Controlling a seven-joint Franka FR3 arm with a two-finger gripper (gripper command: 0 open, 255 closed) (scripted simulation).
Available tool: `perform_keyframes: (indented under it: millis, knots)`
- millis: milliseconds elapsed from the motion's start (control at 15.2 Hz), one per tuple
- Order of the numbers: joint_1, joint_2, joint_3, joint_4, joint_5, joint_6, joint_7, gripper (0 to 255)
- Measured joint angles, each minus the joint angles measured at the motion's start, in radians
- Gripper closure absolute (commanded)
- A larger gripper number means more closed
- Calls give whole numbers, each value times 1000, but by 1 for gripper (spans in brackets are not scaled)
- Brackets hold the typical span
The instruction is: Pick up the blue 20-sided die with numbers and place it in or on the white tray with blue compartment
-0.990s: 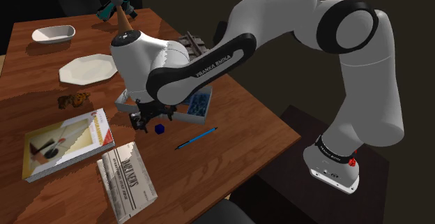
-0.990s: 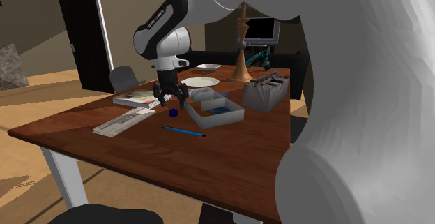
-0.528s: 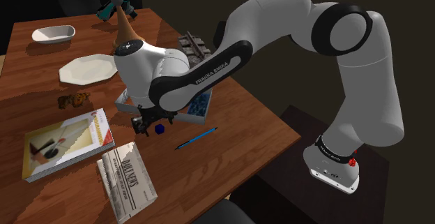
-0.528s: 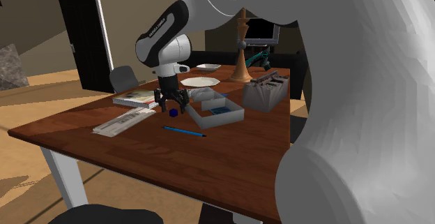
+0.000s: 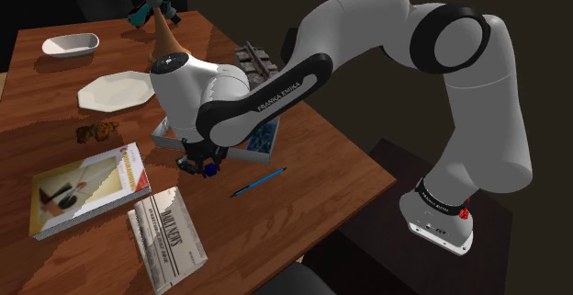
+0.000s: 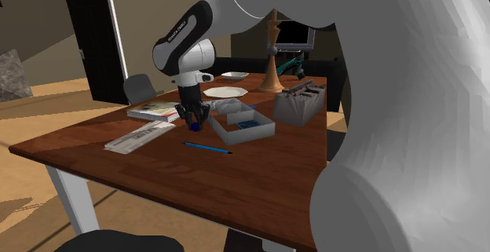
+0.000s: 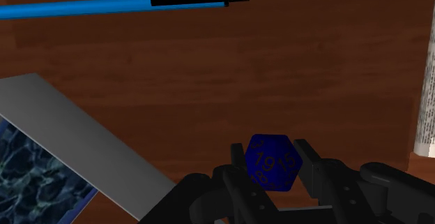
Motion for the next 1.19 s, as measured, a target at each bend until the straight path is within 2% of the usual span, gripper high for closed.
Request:
perform_keyframes:
  millis: [528,1188]
  knots:
    - [-2,-9,3,2,4,-10,-2,255]
    - [-9,-61,21,55,34,-109,-28,255]
